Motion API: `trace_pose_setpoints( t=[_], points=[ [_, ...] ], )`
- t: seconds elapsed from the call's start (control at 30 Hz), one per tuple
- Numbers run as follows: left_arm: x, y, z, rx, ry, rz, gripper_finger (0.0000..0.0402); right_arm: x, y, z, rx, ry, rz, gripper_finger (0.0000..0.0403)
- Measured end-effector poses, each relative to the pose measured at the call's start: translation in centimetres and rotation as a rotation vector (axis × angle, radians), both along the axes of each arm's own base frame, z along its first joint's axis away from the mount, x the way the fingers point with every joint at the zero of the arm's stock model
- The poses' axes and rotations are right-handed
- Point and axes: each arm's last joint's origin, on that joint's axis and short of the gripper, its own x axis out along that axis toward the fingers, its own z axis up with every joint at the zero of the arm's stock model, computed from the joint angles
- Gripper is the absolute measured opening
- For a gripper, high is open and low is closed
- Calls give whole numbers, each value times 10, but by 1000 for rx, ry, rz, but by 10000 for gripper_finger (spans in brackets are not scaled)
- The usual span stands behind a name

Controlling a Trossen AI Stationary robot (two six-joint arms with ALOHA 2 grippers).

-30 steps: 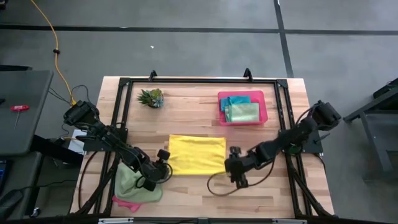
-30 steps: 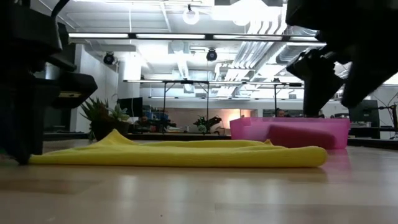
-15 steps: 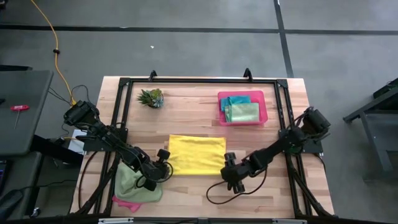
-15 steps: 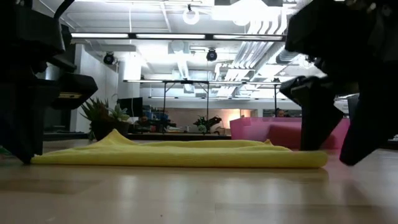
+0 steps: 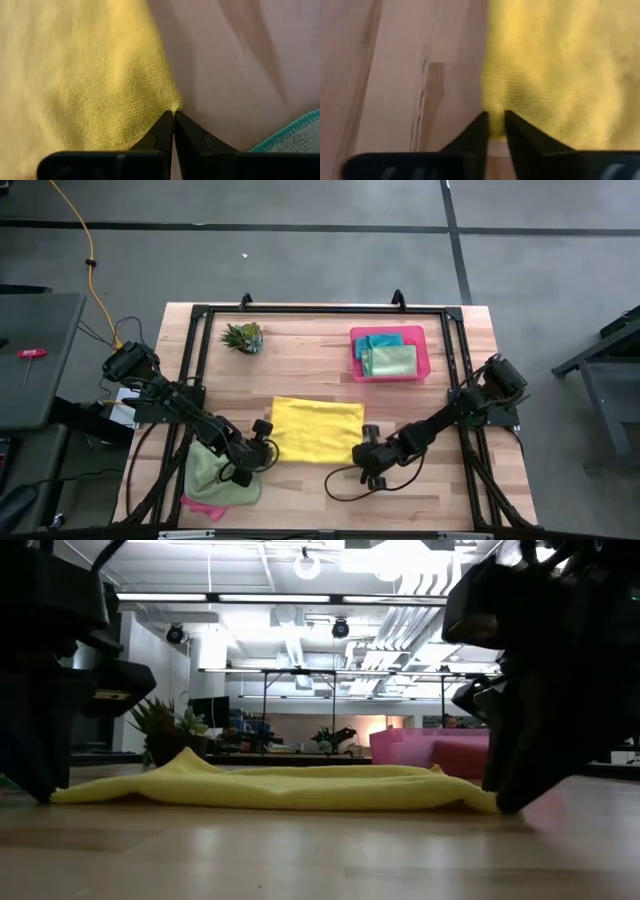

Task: Fold microfiber towels
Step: Fold the yellow microfiber cloth

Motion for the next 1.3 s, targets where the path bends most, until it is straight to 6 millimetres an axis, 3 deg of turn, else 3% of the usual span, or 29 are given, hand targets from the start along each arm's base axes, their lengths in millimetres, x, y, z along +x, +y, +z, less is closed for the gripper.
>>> trace_pose_setpoints(
  t=[0.1, 0.33, 0.73, 1.1, 1.3],
  points=[
    [-2, 3, -1, -35, 38, 56, 3, -1, -1, -1, 30, 17, -61, 9],
    [-4, 6, 3, -71, 62, 82, 2, -6, -4, 7, 65, 62, -82, 3],
    [-4, 44, 47, -276, -5, 154, 0, -2, -35, 52, 352, 87, -134, 1],
    [0, 84, 59, -275, -56, 323, 0, -4, -65, 76, 366, 50, -245, 0],
    [2, 101, 59, -234, -94, 423, 0, -12, -73, 75, 297, 100, -350, 0]
  ],
)
